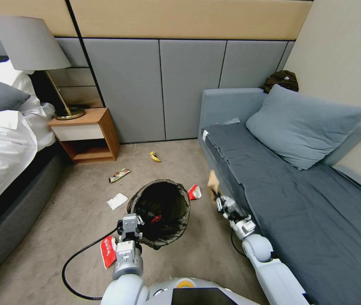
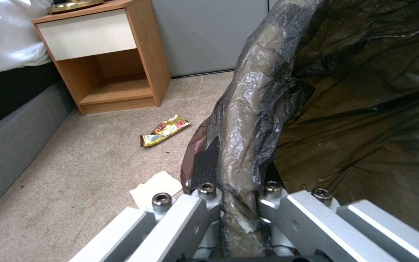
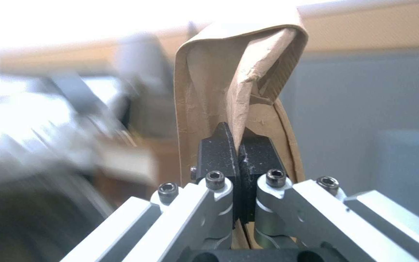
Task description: Pick up the trash bin, then pick up the garbage from the floor and place it into the trash bin.
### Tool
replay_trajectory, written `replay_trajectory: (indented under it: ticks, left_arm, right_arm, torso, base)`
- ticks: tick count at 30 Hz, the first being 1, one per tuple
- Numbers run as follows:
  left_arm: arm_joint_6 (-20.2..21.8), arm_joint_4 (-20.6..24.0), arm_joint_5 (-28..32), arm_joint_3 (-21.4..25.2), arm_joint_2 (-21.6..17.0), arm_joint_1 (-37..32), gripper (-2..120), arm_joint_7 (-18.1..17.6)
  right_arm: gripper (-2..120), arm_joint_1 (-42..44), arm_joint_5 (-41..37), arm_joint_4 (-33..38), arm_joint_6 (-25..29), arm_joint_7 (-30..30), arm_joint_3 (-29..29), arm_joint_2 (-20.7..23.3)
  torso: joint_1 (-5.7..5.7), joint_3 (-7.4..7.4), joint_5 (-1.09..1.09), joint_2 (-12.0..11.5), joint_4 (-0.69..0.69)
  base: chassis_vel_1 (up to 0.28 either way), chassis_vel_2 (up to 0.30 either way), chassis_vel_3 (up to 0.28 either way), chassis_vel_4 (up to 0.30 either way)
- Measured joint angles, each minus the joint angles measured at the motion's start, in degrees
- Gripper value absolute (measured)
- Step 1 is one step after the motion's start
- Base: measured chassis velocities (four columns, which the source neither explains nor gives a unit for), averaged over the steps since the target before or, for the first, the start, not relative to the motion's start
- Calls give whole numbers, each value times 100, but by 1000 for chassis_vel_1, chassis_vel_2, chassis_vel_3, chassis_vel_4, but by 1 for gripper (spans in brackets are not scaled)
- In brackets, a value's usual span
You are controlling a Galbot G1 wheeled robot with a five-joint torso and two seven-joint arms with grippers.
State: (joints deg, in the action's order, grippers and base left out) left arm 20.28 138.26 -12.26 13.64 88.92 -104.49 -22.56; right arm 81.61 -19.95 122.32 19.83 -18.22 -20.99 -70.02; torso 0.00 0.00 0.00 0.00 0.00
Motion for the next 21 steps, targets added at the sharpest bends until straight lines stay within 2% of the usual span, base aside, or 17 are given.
replay_trajectory:
  ticks: [1, 4, 5, 8, 14, 17, 21]
  left_arm:
    - [0, 0, 0, 0, 0, 0, 0, 0]
    - [0, -20, -15, -9, 0, 1, 0, 3]
    - [0, -20, -15, -9, 0, 1, 0, 3]
    - [-1, -41, -47, -51, -1, 7, 0, 7]
    - [-4, -57, -72, -68, 0, 17, 0, 10]
    - [-6, -57, -75, -71, 9, 19, 0, 11]
    - [-16, -55, -77, -76, 14, 17, 0, 11]
  right_arm:
    - [0, 0, 0, 0, 0, 0, 0, 0]
    - [0, 164, -468, 616, -35, -400, 351, 166]
    - [0, 164, -468, 616, -35, -400, 351, 166]
    - [0, 220, -527, 723, -153, -645, 834, 475]
    - [0, 154, -173, 303, -215, -723, 1518, 659]
    - [0, 87, 171, -136, -217, -716, 1911, 565]
    - [0, 42, 378, -463, -180, -730, 2055, 389]
  torso:
    - [0, 0, 0, 0, 0]
    - [0, 0, 1, 0, -1]
    - [0, 0, 1, 0, -1]
    - [0, 0, 1, 0, 0]
    - [0, 0, -2, 0, 0]
    - [0, 0, -1, 0, 0]
    - [0, 0, 0, 0, 0]
  base:
    - [0, 0, 0, 0]
    - [0, 0, 0, 0]
    - [0, 0, 0, 0]
    - [0, 0, 0, 0]
    - [0, 0, 0, 0]
    - [0, 0, 0, 0]
    - [0, 0, 0, 0]
